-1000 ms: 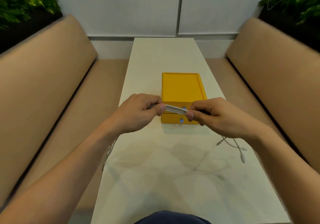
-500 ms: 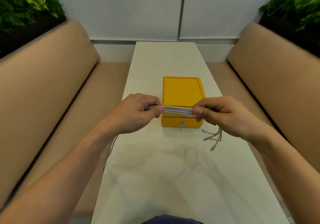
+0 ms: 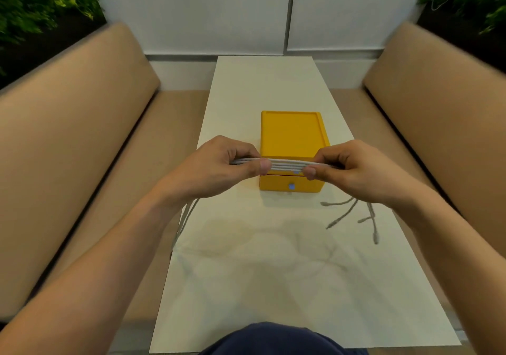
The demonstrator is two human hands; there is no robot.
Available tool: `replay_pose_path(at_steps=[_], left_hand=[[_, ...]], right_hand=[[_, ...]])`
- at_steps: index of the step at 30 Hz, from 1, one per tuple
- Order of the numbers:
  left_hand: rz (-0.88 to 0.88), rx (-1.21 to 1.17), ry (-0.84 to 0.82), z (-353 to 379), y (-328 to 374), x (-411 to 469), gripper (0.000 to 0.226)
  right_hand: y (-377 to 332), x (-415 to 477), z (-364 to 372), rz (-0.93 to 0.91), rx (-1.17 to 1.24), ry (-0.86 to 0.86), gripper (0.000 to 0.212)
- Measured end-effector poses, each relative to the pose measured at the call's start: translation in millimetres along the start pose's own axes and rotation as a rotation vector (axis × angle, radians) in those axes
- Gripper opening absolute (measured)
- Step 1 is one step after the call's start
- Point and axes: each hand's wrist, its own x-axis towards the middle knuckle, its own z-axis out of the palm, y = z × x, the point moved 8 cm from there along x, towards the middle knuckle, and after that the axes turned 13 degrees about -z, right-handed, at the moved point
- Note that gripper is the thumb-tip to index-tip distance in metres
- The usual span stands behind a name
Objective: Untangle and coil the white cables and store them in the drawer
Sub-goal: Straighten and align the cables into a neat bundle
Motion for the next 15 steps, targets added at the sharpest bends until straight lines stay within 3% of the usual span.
replay_pose_path(at_steps=[4,8,15], left_hand=[[0.002,0.018,0.044,-3,-3,2,0.028],[0.026,0.057,0.04,1,0,1,0.035],[0.075,-0.042,-0.051,5,7,-4,0.037]], right_hand=[[-6,-1,-1,-0.077,0.118,0.061,0.023],[-10,-2,-3,-0.127,0.27,0.087,0.039],[0,0,1,-0.094,0.041,0.086,0.038]])
